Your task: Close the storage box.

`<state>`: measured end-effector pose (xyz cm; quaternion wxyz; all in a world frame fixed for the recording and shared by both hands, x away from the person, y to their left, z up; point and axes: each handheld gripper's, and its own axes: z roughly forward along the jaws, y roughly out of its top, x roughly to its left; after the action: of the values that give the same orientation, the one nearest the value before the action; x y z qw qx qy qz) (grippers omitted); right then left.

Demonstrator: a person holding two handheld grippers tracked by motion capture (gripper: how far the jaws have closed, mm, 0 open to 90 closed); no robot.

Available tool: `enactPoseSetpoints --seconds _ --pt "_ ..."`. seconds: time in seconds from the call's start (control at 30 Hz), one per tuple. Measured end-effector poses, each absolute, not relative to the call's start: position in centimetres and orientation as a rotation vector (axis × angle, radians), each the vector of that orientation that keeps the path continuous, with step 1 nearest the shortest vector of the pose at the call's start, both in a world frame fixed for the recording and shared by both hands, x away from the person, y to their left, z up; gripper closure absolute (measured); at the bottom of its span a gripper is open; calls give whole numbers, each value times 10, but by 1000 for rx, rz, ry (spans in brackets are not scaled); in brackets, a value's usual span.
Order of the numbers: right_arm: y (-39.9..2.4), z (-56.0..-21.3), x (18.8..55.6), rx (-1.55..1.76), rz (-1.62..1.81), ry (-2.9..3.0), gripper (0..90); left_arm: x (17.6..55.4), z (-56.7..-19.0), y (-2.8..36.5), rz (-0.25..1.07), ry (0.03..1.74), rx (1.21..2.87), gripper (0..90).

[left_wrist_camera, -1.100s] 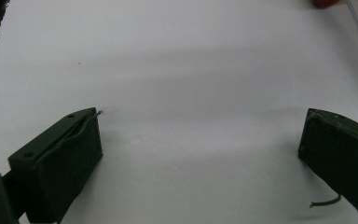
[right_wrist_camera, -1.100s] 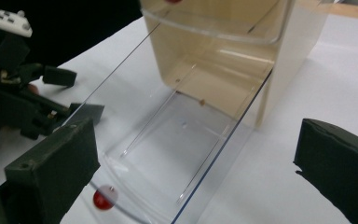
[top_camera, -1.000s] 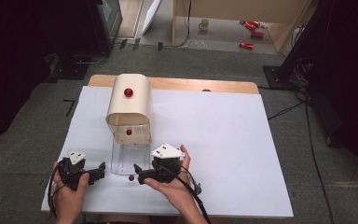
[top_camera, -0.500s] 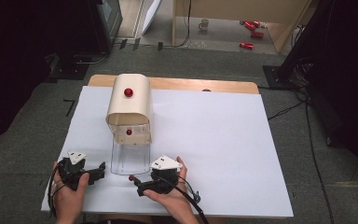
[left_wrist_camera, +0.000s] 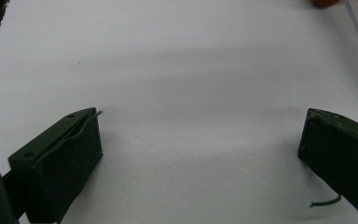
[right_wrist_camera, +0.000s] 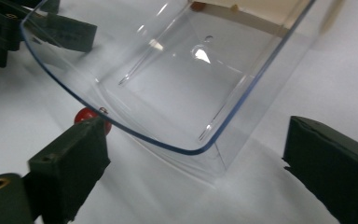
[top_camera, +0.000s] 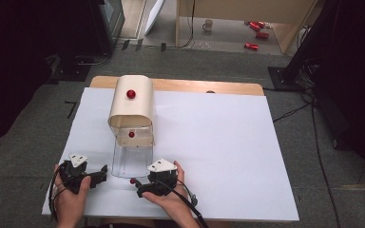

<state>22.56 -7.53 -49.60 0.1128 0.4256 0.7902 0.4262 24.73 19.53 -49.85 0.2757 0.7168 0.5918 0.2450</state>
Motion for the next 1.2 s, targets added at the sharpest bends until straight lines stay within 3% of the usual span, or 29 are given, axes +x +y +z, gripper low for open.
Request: enactPoseSetpoints --seconds 0.1,0.53,1.2 --pt "-71 -497 223 1191 1231 2326 206 247 -499 195 658 1590 1926 0" --pt "-79 -480 232 1258 1315 2231 318 247 -498 195 658 1590 1927 0" --pt "-85 -474 285 1383 1270 2119 309 247 -498 195 656 1591 1926 0"
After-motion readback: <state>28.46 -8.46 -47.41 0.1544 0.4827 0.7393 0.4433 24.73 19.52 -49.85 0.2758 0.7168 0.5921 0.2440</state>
